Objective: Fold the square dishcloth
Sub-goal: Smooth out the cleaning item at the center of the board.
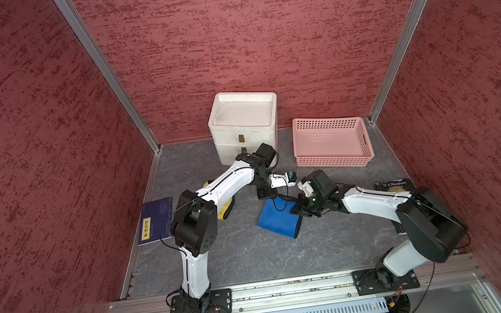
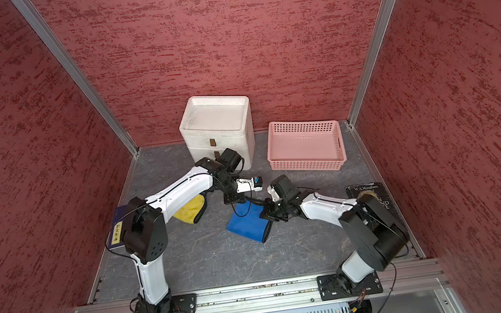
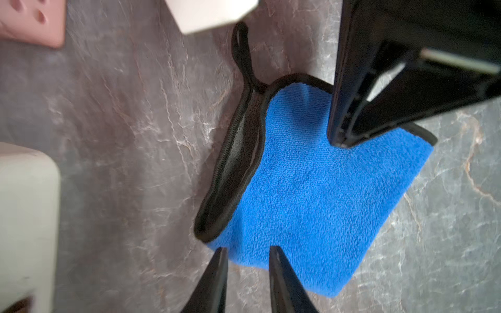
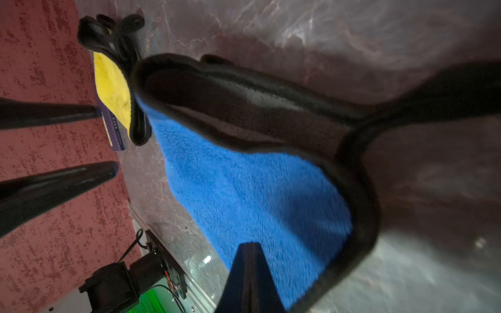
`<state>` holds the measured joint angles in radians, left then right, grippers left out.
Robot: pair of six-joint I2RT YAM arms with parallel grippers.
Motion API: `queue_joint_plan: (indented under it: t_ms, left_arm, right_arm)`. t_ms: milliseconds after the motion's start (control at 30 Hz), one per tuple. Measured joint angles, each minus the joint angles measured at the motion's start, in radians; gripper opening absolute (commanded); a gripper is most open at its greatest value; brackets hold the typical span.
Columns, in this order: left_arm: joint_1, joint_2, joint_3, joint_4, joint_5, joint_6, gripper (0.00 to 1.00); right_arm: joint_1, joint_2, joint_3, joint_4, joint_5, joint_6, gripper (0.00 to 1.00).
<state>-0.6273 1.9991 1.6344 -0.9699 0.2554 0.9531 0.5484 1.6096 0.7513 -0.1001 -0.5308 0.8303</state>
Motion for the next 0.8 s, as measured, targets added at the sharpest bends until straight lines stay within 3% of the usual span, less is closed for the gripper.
queue_joint_plan:
  t_ms: [133,300,433,567,700,800]
  left_arm:
    - [0.016,0.109,0.034,0.053,0.003,-0.053,0.26]
    - [0.023,0.224,0.097,0.093,-0.029,-0.098,0.27]
    - [0.024,0.218,0.092,0.114,-0.037,-0.121,0.4]
    - [0.039,0.17,0.051,0.126,-0.018,-0.161,0.62]
    - [0.06,0.027,-0.027,0.135,0.004,-0.195,0.76]
    - [0.084,-0.144,-0.1,0.167,0.027,-0.233,0.93]
  right_arm:
    - [0.0,0.099,0.0,0.069,-0.034,0.013,0.01]
    - [0.0,0.109,-0.011,0.135,-0.044,0.024,0.02]
    - [0.011,0.05,-0.031,0.133,-0.034,0.027,0.05]
    - [0.07,-0.044,-0.032,0.127,-0.017,0.031,0.05]
    - [0.137,-0.048,-0.041,0.165,-0.006,0.051,0.05]
    - [0.156,0.0,-0.093,0.223,0.003,0.076,0.05]
